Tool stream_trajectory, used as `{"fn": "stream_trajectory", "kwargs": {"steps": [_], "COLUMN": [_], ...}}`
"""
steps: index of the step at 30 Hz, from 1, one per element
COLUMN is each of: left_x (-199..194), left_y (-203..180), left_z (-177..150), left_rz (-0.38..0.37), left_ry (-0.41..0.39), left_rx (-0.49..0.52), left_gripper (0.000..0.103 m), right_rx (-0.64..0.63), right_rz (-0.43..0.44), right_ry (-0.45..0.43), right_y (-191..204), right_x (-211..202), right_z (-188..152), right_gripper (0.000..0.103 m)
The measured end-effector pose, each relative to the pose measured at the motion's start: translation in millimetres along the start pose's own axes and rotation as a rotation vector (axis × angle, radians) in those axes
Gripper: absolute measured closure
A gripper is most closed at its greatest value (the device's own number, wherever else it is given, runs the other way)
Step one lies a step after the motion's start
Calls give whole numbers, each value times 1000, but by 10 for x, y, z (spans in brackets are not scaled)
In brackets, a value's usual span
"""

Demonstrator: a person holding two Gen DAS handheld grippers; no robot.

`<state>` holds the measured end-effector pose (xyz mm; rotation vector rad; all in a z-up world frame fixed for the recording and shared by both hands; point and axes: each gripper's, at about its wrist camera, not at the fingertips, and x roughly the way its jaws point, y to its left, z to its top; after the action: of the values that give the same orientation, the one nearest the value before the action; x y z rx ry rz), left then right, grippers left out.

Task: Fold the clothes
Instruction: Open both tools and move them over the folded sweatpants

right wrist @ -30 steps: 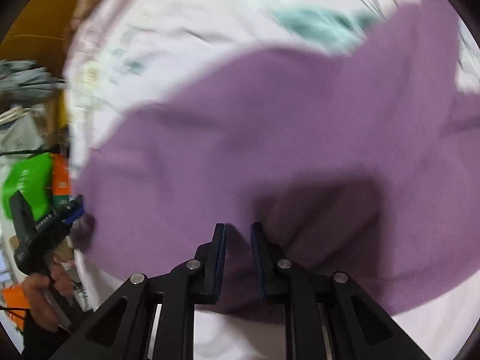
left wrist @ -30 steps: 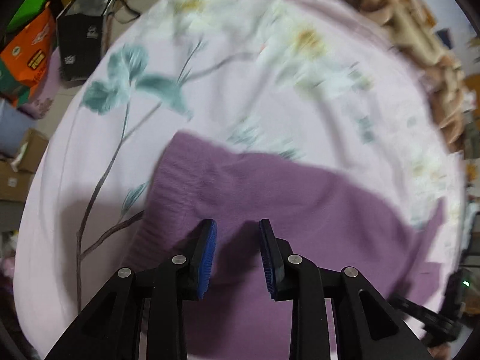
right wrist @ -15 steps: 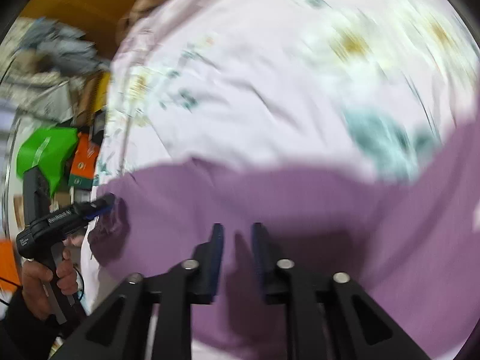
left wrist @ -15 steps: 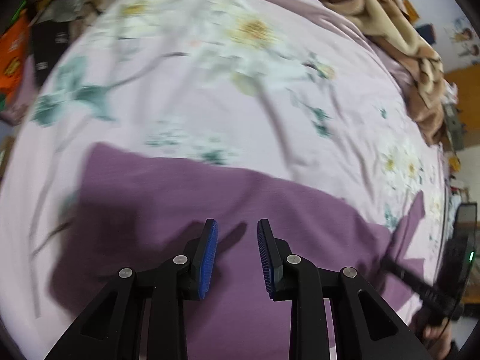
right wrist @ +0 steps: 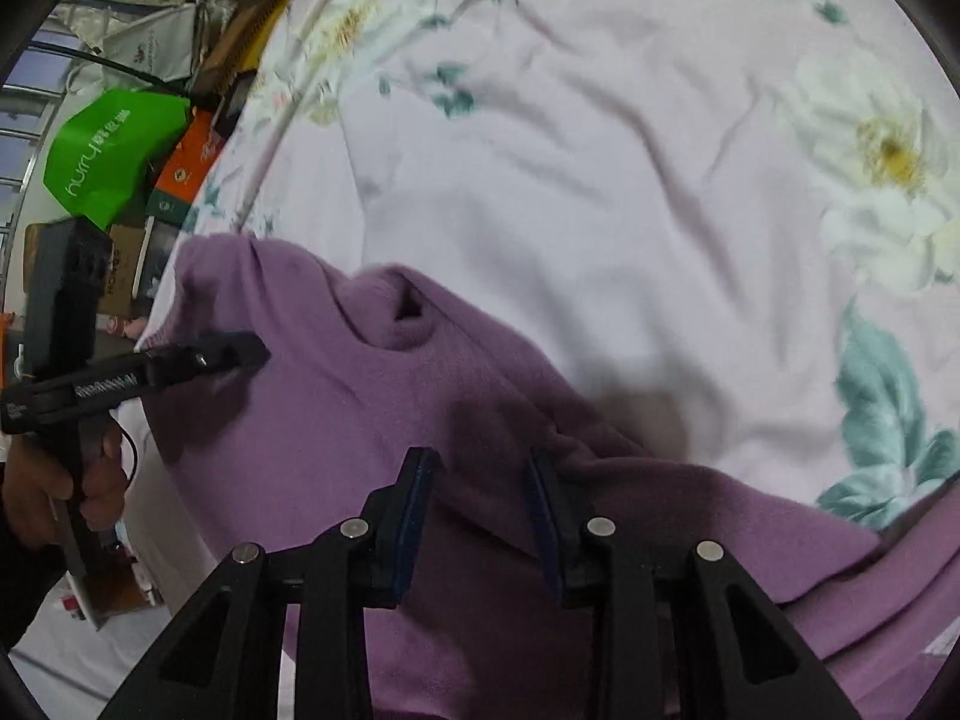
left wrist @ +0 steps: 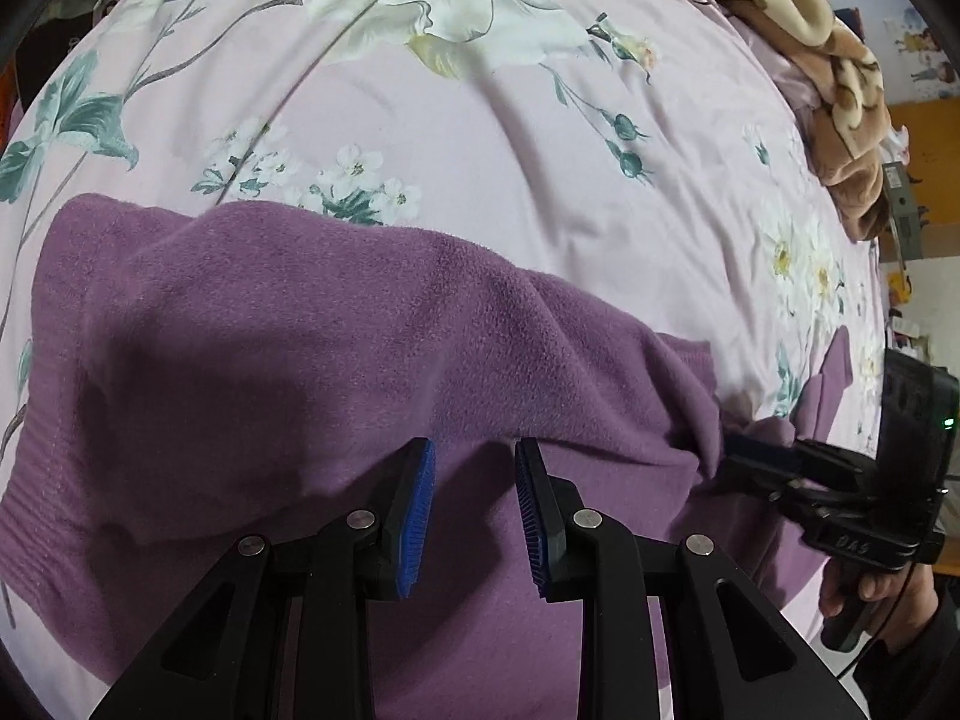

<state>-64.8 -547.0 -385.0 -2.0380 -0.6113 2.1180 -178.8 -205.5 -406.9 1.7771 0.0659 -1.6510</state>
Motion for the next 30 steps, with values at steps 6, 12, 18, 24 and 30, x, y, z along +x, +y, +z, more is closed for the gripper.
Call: {"fn": "stream_trajectory", "kwargs": {"steps": [6,12,18,24,30], "left_x": [8,-20,-42,-79,-282], "left_y": [33,61,93,100,-17], "left_z": [-12,-36,-102,-147,37], "left_rz": [-6,-13,-7,6,49], "left_ry": [2,1,-6,-8,-92], "left_rx": [5,18,50,74,119], "left_gripper": [74,74,74,74,73], "right_rx": [-1,-13,94,206,233], "right_rz": [103,177,207,161,151], "right_ry": [-15,8,-25,-66,-164], "right_y": [53,190,23,-143,-93], "right_x": [67,288,324,305,-63], "right_z": [346,572,729,805,419], "right_gripper": [69,83,96,95,94]}}
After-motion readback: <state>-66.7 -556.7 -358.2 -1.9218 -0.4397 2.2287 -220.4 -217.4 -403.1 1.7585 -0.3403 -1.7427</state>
